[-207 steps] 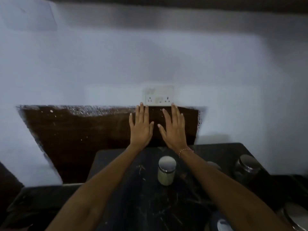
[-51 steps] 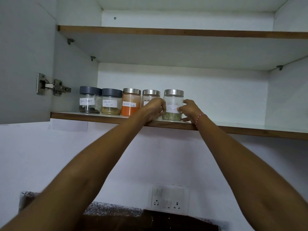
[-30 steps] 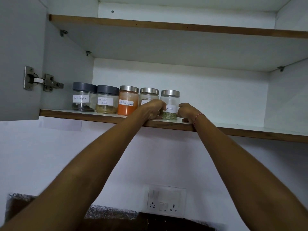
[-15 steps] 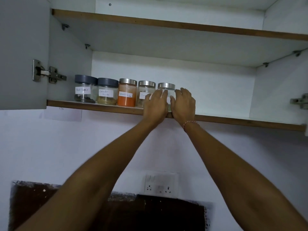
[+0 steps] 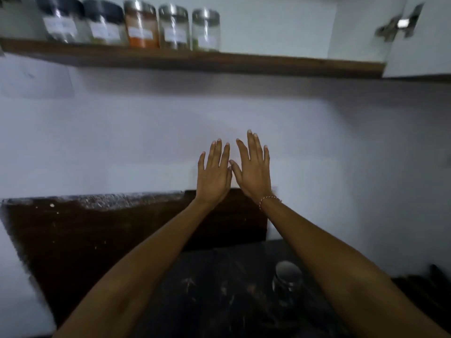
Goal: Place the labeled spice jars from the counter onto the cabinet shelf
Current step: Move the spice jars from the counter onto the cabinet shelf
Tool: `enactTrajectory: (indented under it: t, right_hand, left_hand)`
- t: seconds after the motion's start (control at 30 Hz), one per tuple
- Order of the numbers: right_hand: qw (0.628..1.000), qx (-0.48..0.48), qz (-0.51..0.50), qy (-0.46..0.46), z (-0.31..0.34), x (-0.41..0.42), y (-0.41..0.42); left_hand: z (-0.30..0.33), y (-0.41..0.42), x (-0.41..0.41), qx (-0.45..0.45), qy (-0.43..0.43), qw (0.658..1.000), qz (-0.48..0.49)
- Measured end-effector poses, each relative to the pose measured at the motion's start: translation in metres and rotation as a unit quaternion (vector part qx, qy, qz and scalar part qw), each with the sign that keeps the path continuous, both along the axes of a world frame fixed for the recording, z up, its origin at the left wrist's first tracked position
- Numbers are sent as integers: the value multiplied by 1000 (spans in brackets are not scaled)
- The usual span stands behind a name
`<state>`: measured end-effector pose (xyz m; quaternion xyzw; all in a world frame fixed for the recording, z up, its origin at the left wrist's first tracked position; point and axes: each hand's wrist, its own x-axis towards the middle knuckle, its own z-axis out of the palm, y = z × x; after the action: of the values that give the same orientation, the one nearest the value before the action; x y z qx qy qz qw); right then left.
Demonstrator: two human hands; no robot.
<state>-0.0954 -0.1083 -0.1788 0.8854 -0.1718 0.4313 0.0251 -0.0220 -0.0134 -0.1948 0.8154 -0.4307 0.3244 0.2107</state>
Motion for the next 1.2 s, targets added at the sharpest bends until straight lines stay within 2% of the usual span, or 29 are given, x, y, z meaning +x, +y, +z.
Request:
enactTrajectory:
  t: [0.17, 0.3, 0.5, 0.6, 0.67, 0.73, 0.8, 0.87, 1.07, 1.2]
  right_hand:
    - [996, 65, -40, 51, -88, -65, -8]
    - [982, 114, -93, 120, -150, -126, -6]
    - [952, 189, -143, 194, -235, -228, 20]
    - [932, 257, -135, 216, -266, -263, 38]
    - [913, 321, -113, 226, -281, -278, 48]
    - [888, 382, -93, 236, -290, -284, 55]
    - [865, 435, -89, 233, -294, -283, 58]
    - [851, 466, -91, 222, -294, -280, 57]
    - [819, 510, -49, 259, -285, -270, 49]
    - [844, 461, -66, 267, -284, -262, 50]
  left_hand:
    - [-84, 6, -54, 46, 51, 996, -62]
    - [-144, 0, -107, 78, 131, 982, -112]
    - [-243, 16, -189, 174, 235, 932, -214]
    - [-275, 26, -211, 207, 252, 907, -267]
    - [-287, 29, -218, 229, 283, 889, -279]
    - [-292, 30, -224, 243, 356, 857, -281]
    - [-291, 30, -227, 222, 454, 818, -275]
    - [-287, 28, -228, 201, 511, 794, -261]
    - [-279, 19, -218, 174, 607, 742, -223]
    - [-274, 21, -214, 157, 631, 730, -212]
